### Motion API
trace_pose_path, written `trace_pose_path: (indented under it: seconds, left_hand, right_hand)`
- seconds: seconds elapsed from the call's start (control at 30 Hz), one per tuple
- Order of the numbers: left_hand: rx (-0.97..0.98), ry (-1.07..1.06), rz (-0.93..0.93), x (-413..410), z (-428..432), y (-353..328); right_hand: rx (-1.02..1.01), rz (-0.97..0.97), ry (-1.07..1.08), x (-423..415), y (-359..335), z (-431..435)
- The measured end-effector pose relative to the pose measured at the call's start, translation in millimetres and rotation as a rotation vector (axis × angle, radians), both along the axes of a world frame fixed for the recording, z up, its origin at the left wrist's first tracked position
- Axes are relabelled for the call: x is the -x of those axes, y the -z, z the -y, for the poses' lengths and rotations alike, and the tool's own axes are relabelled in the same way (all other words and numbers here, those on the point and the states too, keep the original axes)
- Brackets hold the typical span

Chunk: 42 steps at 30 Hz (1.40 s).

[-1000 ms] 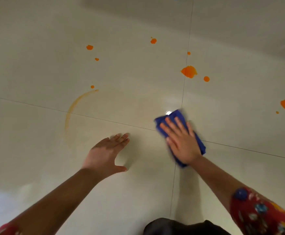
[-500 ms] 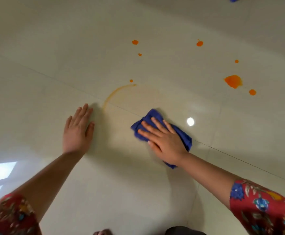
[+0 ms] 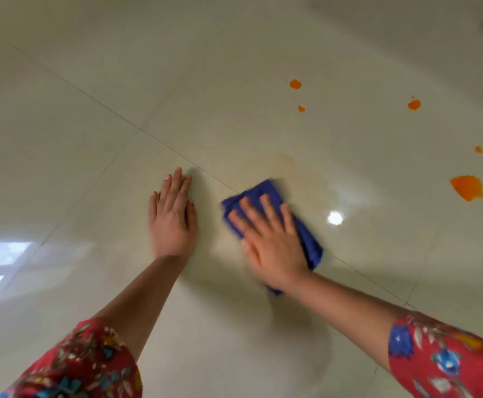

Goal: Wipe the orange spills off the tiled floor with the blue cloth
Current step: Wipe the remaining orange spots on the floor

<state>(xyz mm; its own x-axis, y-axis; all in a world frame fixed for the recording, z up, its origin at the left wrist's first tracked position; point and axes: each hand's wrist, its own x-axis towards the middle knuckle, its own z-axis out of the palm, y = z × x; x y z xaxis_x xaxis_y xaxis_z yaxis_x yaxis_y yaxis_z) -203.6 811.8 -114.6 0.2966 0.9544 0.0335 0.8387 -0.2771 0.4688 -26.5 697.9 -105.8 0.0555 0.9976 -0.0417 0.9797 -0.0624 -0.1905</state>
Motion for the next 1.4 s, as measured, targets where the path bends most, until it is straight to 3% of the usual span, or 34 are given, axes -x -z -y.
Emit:
trace_pose_path:
  seconds: [0.07,0.13,0.23,0.37,0.47,0.53,0.57,0.73,0.87,0.9,1.0,1.03,1.2,1.3,1.4]
  left_hand:
    - [0.011,0.003,-0.004,1,-2,1]
    - [0.015,-0.006,-0.01,2,1,0]
    - [0.021,-0.004,-0.017,1,0,-3]
    - [0.031,0.02,-0.032,1,-1,-3]
    - [0.028,0.038,-0.055,0,-1,-3]
    - [0.03,-0.009,-0.073,-2,2,-5]
    - [0.024,-0.04,-0.077,-7,2,-7]
    - [0.011,0.015,0.016,-71,-27,-14]
    - [0.029,0.123,-0.083,-107,-51,0]
    - [0.022,0.148,-0.118,-110,-52,5]
    - [0.02,0.153,-0.149,-108,-51,9]
    - [0.015,0.144,-0.153,-108,-52,9]
    - [0.037,0.141,-0.146,-112,-52,4]
    - [0.03,0.135,-0.16,-112,-54,3]
    - [0.03,0.142,-0.163,-113,-53,4]
  right_hand:
    - [0.029,-0.043,-0.23,17,-2,-11]
    - [0.035,-0.027,-0.247,10,-2,-56]
    - [0.076,0.043,0.033,-35,-1,-118]
    - [0.057,0.064,0.371,-68,5,-96]
    - [0.058,0.064,0.067,-26,2,-50]
    - [0.063,0.062,-0.174,-28,1,-59]
    - [0.042,0.072,-0.18,-41,1,-78]
    - [0.044,0.029,0.291,-88,7,-139]
    - [0.019,-0.027,-0.037,-106,6,-124]
    - [0.007,-0.035,-0.027,-123,7,-133]
    - [-0.013,-0.048,0.325,-137,8,-152]
    - [-0.031,-0.028,0.352,-126,8,-154]
    - [-0.024,-0.023,-0.047,-103,8,-172]
    - [0.024,0.055,0.102,-135,3,-221]
    - [0.028,-0.042,0.483,-180,6,-227]
